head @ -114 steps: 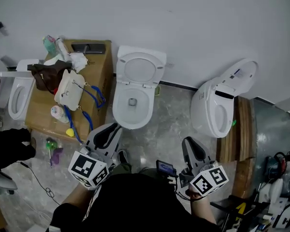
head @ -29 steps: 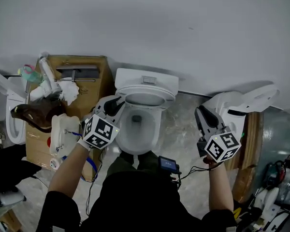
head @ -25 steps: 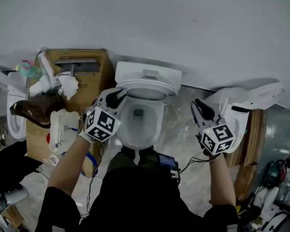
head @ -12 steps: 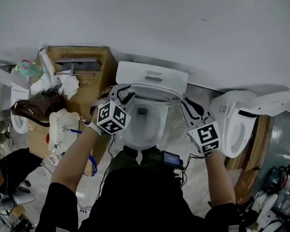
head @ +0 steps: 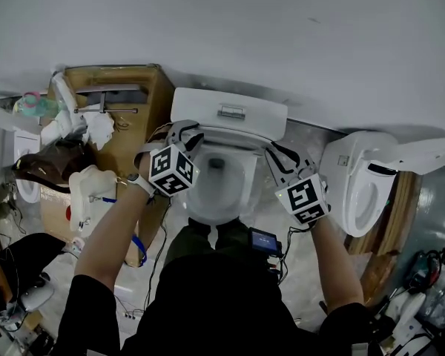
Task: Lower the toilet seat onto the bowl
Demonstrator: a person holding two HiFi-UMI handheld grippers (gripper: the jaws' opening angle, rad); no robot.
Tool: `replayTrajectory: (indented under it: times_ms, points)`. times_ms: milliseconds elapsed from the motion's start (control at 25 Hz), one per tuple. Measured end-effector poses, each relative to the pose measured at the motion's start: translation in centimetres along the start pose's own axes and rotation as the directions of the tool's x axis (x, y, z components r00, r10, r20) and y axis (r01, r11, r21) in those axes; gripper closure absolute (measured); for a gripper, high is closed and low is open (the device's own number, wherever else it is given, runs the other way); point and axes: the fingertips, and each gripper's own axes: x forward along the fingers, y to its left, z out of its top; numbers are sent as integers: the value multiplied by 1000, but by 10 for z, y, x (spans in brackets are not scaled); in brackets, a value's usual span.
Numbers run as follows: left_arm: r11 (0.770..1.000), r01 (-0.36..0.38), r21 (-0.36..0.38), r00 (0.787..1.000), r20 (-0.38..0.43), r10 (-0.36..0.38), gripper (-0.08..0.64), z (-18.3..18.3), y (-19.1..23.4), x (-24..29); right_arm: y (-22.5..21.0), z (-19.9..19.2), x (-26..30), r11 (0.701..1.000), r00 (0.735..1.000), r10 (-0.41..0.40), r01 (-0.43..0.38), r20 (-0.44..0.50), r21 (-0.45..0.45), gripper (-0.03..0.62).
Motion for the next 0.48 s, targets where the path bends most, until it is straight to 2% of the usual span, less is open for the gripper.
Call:
replayTrajectory:
  times_ms: [160,480]
  points:
    - [1000,-21,-23,1000,2,21,443,0,4,3,2,-9,16,998,999,7,-9,-32,-61,534]
    - [998,-22,-60,1000,12,22,443,1,-5,-1,6,-22,37,996,997,14,-20,-75,-85,534]
